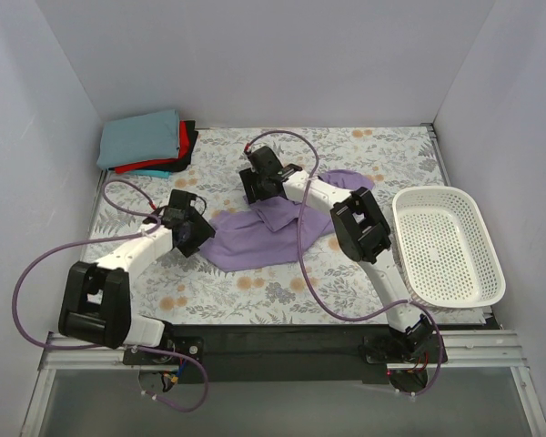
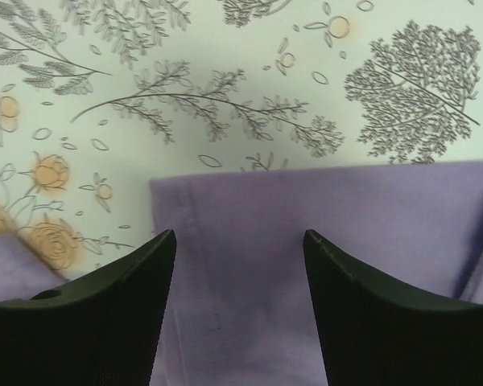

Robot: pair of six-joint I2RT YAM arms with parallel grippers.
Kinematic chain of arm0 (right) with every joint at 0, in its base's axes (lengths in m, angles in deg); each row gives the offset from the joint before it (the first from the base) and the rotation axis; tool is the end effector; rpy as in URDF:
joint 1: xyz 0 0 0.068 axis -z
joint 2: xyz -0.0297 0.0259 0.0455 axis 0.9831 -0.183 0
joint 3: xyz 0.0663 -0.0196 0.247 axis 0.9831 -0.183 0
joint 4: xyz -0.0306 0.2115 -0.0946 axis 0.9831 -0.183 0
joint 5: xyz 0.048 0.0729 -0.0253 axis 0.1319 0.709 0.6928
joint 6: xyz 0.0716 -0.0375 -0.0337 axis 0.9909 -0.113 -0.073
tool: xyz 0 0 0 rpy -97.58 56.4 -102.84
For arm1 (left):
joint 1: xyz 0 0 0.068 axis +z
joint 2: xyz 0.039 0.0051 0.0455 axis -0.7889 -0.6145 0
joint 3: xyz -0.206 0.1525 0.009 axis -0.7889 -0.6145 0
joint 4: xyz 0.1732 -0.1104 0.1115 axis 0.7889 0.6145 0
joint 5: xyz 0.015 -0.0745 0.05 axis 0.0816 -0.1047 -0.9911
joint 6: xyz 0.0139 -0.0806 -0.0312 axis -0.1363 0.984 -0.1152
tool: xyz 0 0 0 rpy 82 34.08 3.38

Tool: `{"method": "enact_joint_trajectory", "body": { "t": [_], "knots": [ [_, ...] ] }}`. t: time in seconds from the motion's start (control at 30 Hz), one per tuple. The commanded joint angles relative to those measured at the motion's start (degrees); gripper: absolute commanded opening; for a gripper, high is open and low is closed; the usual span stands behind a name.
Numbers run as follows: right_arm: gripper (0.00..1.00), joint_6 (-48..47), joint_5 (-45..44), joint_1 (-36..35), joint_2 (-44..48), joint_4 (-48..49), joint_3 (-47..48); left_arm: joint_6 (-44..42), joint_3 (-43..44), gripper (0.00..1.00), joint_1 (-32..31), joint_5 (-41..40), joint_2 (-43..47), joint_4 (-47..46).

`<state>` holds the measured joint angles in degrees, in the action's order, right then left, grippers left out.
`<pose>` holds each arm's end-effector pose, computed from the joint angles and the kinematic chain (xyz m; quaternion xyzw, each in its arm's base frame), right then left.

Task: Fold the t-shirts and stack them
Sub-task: Flatten the tshirt out

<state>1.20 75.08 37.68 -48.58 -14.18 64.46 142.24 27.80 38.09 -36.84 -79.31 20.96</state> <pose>0.4023 0.3430 0.1411 -0.1921 0.8994 0.1152 0.3755 0.2497 -0.0525 0.1390 -0.6129 0.7573 -0.1350 0.1806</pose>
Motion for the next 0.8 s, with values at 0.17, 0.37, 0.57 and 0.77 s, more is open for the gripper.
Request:
{"method": "enact_joint_trajectory", "body": {
  "t": [0.17,0.37,0.57,0.77],
  "knots": [
    [0.58,2.26,-1.0,-1.55,-1.77,-0.53,1.31,-2.06,-5.21,0.55,-0.06,3.08,10.45,4.29],
    [0.06,2.61,-2.93,-1.11,-1.86,-0.62,1.31,1.19,-8.3,0.54,-0.33,1.14,9.14,3.24],
    [0.01,1.73,-2.5,1.26,5.33,-0.53,2.27,0.93,-6.99,0.54,-0.33,0.34,4.31,-0.54],
    [0.01,1.47,-0.65,4.07,14.38,-0.27,1.49,0.4,-4.97,0.46,-0.33,1.14,0.18,-2.57]
  ]
}}
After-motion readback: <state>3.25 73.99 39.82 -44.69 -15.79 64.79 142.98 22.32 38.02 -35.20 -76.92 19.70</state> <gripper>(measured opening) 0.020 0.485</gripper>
